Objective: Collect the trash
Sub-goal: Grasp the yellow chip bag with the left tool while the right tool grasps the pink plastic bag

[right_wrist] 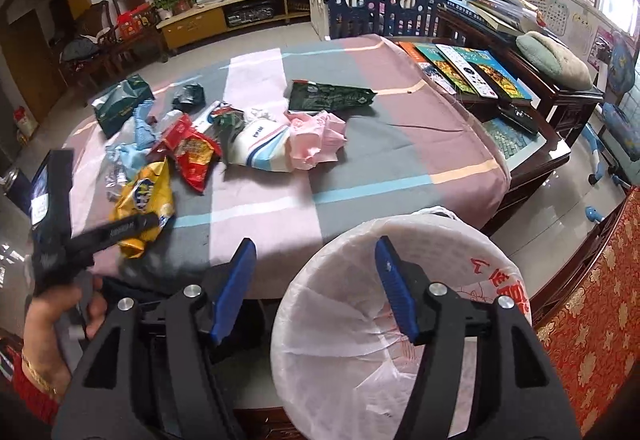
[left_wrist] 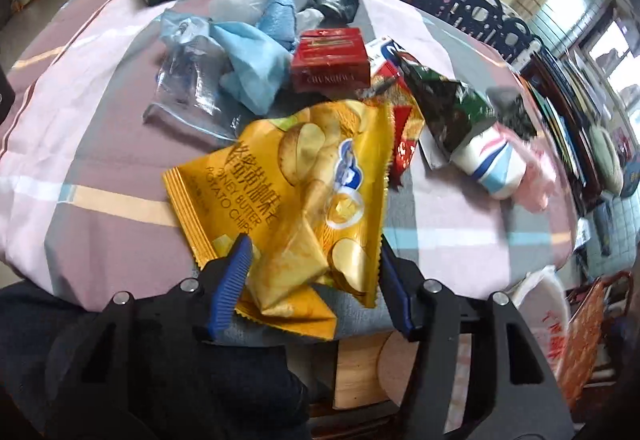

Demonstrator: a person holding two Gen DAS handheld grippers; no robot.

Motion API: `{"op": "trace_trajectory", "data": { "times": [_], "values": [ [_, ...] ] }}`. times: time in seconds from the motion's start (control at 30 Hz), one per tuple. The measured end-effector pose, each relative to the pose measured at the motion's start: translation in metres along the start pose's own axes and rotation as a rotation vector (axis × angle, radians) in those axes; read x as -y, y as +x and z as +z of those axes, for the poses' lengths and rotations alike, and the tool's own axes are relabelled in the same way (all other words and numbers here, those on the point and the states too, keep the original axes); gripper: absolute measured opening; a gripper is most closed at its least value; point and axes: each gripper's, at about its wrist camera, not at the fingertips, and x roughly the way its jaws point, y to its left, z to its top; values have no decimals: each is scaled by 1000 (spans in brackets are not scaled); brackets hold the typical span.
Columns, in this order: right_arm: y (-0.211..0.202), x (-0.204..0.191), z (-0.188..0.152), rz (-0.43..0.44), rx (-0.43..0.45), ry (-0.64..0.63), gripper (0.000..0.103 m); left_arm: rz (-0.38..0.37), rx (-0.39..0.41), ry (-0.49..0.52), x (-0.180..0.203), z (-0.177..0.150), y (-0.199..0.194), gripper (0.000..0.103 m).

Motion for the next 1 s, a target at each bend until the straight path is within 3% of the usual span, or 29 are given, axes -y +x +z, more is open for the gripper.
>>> {"op": "trace_trajectory", "data": {
  "times": [0.07,0.17,0.37,0.53,0.67,0.77,1.0],
  "values": [
    [15,2,5,10,-12,26,62,-1,28,18,3,-4,-3,46],
    [41,1,22,37,-18,69,62,-74,56,-34,-8,-3,-8,37],
    [97,-8,82,-1,62,98,71,-102,109,-123,-26,-6,-20,37],
    [158,-6,100,-27,-75,134,71,-103,116,-126,-27,-8,-22,37],
    [158,-3,83,37,-70,168,36,-108,122,-132,-31,-9,-25,37],
    [148,-13,78,51,-46,117,24,-126,154,-134,-33,-11,-32,37],
    [118,-24,79,38,31,77,18,-137,161,-142,-32,-13,-38,37]
  ]
}}
